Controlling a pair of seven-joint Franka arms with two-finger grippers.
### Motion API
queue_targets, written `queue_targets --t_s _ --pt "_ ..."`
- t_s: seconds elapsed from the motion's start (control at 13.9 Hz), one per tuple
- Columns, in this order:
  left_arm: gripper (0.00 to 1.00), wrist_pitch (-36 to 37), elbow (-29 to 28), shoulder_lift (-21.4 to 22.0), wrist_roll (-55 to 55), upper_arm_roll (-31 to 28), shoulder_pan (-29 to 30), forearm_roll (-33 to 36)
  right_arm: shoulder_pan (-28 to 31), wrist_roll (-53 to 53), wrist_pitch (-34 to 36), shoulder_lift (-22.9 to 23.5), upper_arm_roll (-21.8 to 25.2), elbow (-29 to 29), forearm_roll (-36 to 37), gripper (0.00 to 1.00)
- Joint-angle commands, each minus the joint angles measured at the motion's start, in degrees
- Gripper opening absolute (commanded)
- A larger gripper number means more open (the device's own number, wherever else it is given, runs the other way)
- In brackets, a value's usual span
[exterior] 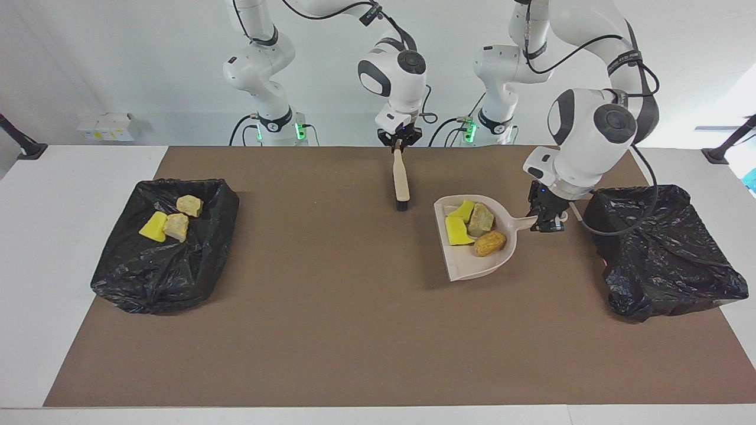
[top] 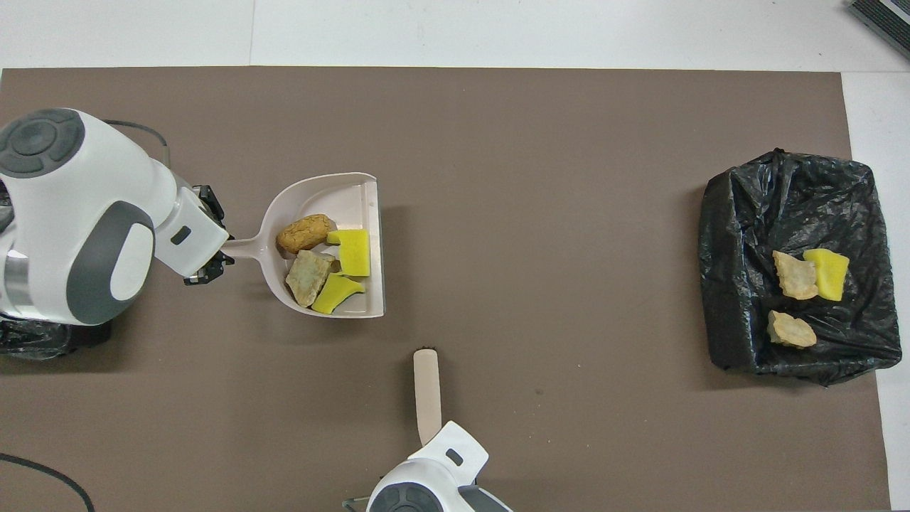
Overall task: Sweep and dump trash in bin
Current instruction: 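Tilt the dustpan with the left gripper to dump trash into the bin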
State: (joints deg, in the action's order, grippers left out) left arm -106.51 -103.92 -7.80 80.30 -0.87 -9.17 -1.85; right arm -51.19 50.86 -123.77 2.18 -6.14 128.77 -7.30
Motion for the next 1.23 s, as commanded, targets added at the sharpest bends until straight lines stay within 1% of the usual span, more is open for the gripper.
queue_targets --t_s 0.0,0.22,0.29,0.51,0.72,0.87,1.01,1.15 --pt "0.00 4.20 3.46 0.16 5.02 0.60 4.06 -1.84 0.04 3.10 0.98 -0.59 0.07 -1.94 1.32 1.00" --pt "0.00 5.61 5.56 -0.02 11.16 0.52 9.33 -1.75 0.91 1.71 8.52 -1.56 0.60 -6.68 1.33 1.00" --pt "0.00 5.53 6.27 -0.28 14.41 0.43 12.30 -1.75 2.31 0.22 11.24 -2.43 0.60 -8.43 1.33 1.00" --pt "0.00 5.35 6.97 -0.72 19.18 0.60 18.55 -1.75 6.79 -6.19 18.54 -3.58 0.60 -13.35 1.33 1.00" --pt "0.00 8.15 12.93 -3.96 21.73 0.69 23.65 -1.84 11.97 -12.78 25.49 -3.76 0.60 -19.77 1.50 1.00" --pt "0.00 9.82 16.63 -5.99 22.70 0.95 26.73 -1.84 15.31 -18.05 28.84 -3.59 0.60 -23.38 1.50 1.00" --pt "0.00 10.71 18.49 -6.78 22.79 0.96 29.72 -1.84 19.44 -24.11 31.47 -3.67 0.78 -26.37 1.42 1.00" --pt "0.00 10.45 18.93 -7.05 24.10 0.96 32.36 -1.93 24.18 -31.05 34.63 -3.76 0.87 -29.44 1.42 1.00"
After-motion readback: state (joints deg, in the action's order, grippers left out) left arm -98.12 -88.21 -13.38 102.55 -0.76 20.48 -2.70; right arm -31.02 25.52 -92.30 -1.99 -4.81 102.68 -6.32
